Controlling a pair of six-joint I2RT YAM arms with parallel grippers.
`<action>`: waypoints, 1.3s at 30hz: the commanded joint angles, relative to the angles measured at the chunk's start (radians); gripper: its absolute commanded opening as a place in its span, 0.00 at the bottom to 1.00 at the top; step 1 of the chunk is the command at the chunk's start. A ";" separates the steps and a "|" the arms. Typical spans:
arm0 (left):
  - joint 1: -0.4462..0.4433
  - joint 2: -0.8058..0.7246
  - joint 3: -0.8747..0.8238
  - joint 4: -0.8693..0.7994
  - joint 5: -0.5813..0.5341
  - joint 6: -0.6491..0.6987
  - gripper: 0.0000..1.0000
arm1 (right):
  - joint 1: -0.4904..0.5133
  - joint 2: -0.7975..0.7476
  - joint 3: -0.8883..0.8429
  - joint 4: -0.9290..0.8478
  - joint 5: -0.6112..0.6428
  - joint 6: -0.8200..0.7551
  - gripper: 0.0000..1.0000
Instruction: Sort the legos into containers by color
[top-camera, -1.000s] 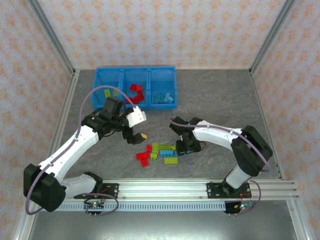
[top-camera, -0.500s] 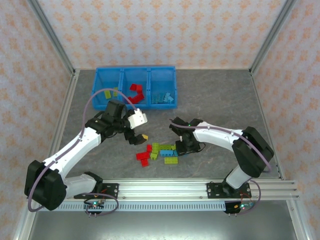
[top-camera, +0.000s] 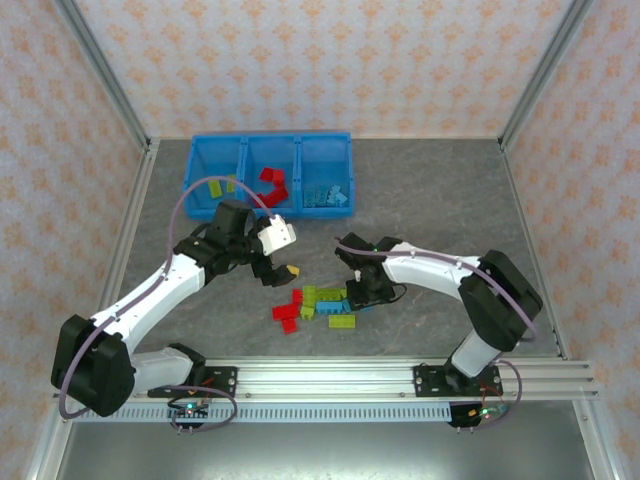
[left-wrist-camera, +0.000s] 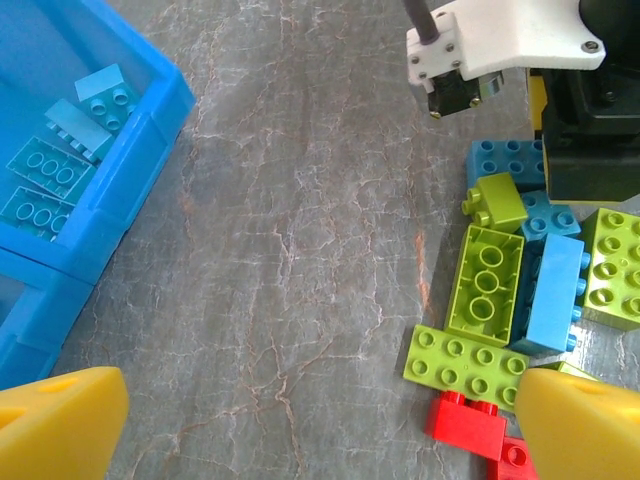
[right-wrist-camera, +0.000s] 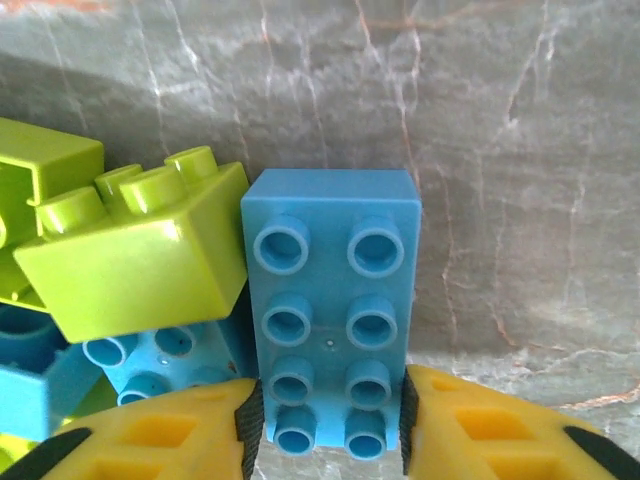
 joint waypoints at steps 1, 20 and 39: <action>0.001 -0.008 -0.019 0.033 -0.017 -0.010 1.00 | 0.003 0.068 -0.069 0.030 0.087 0.014 0.38; 0.010 -0.007 -0.018 0.104 -0.074 -0.046 1.00 | -0.003 -0.167 0.175 -0.073 0.305 0.076 0.30; 0.034 -0.050 -0.042 0.157 -0.165 -0.069 1.00 | -0.196 0.594 1.108 0.128 0.276 -0.082 0.41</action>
